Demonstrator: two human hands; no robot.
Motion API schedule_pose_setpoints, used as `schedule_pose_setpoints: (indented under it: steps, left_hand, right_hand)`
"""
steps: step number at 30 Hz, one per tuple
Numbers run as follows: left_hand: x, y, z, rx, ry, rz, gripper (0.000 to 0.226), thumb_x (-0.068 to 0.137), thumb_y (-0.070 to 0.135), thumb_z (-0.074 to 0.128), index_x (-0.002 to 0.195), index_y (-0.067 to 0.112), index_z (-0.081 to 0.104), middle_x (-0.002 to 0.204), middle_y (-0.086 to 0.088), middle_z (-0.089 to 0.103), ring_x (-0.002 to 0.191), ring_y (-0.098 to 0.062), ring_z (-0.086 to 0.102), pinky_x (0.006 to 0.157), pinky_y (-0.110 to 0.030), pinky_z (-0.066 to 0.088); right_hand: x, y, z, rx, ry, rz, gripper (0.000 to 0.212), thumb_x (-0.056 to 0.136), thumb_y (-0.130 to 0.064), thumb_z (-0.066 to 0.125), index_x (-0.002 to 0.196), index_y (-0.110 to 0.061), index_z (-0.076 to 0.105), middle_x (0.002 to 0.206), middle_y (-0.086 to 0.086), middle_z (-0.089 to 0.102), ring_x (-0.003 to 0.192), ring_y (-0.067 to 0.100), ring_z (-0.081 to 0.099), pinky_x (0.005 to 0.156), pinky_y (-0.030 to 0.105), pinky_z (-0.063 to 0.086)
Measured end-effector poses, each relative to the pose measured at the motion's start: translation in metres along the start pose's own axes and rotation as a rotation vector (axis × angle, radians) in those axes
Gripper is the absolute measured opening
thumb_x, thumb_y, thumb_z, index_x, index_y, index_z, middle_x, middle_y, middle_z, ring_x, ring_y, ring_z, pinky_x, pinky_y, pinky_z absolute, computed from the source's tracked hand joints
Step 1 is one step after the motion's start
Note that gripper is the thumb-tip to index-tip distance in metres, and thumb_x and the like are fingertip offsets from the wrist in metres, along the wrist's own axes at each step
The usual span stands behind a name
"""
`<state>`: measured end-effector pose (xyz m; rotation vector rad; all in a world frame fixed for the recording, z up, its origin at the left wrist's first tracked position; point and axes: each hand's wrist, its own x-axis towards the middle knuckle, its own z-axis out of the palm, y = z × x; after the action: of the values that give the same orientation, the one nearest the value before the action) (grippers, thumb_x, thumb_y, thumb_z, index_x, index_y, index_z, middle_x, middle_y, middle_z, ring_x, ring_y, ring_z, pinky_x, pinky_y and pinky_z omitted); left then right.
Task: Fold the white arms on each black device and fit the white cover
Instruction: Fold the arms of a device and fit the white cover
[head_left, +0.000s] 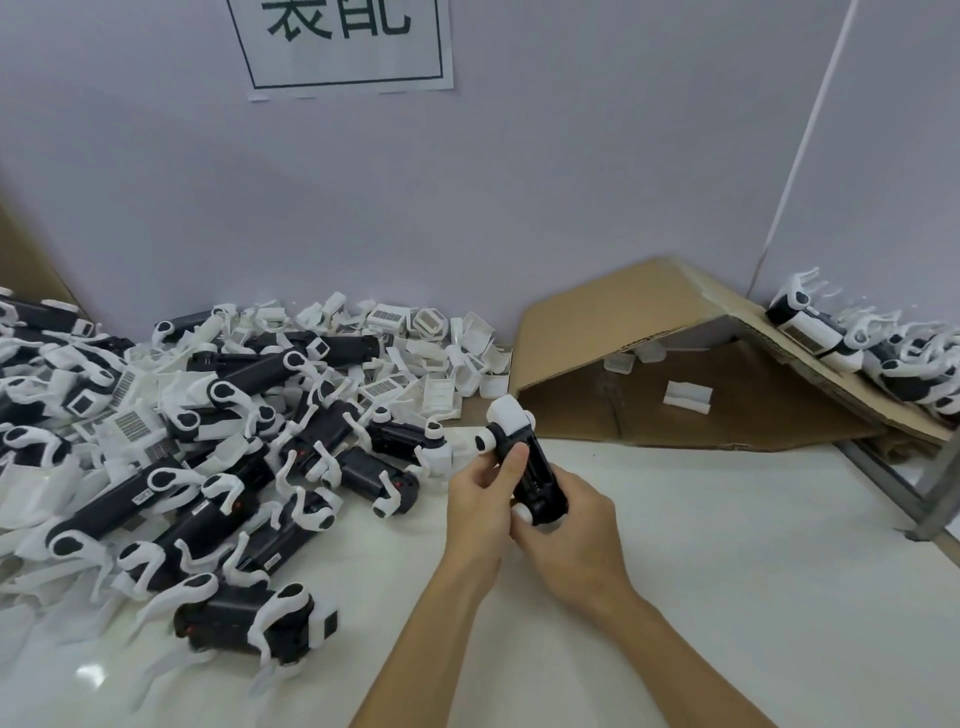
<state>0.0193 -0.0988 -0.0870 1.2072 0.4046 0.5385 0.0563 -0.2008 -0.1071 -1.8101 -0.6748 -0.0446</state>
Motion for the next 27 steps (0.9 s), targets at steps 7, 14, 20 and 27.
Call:
schedule_pose_setpoints:
  steps: [7, 14, 20, 27]
  left_hand:
    - [0.004, -0.009, -0.005, 0.019, -0.042, 0.055, 0.017, 0.086, 0.038, 0.068, 0.093, 0.026, 0.077, 0.096, -0.003, 0.077, 0.093, -0.013, 0.073, 0.074, -0.019, 0.054]
    - [0.018, -0.002, -0.004, 0.043, -0.056, 0.053, 0.02, 0.093, 0.035, 0.065, 0.099, 0.02, 0.077, 0.099, -0.003, 0.077, 0.098, -0.015, 0.072, 0.079, -0.021, 0.055]
    - [0.029, -0.007, 0.005, 0.074, -0.067, 0.045, 0.018, 0.098, 0.029, 0.061, 0.098, 0.019, 0.076, 0.096, -0.003, 0.077, 0.095, -0.015, 0.072, 0.08, -0.025, 0.057]
    - [0.02, -0.011, -0.003, 0.074, -0.11, 0.019, 0.023, 0.086, 0.043, 0.063, 0.094, 0.028, 0.077, 0.1, -0.002, 0.077, 0.098, -0.015, 0.072, 0.084, -0.03, 0.057]
  right_hand:
    - [0.008, 0.014, 0.001, 0.03, -0.061, -0.034, 0.02, 0.073, -0.037, 0.072, 0.091, -0.034, 0.067, 0.078, -0.012, 0.069, 0.074, 0.011, 0.065, 0.062, 0.024, 0.053]
    - [0.02, 0.015, 0.004, 0.014, -0.084, -0.054, 0.023, 0.077, -0.043, 0.072, 0.098, -0.036, 0.065, 0.087, -0.014, 0.069, 0.083, 0.009, 0.066, 0.067, 0.022, 0.053]
    - [0.025, 0.02, 0.001, 0.018, -0.049, -0.044, 0.027, 0.077, -0.045, 0.066, 0.103, -0.035, 0.063, 0.089, -0.013, 0.068, 0.087, 0.01, 0.065, 0.072, 0.032, 0.055]
    - [0.016, 0.02, -0.004, 0.06, -0.132, -0.023, 0.031, 0.08, -0.035, 0.074, 0.109, -0.038, 0.064, 0.095, -0.015, 0.071, 0.092, 0.007, 0.067, 0.073, 0.017, 0.053]
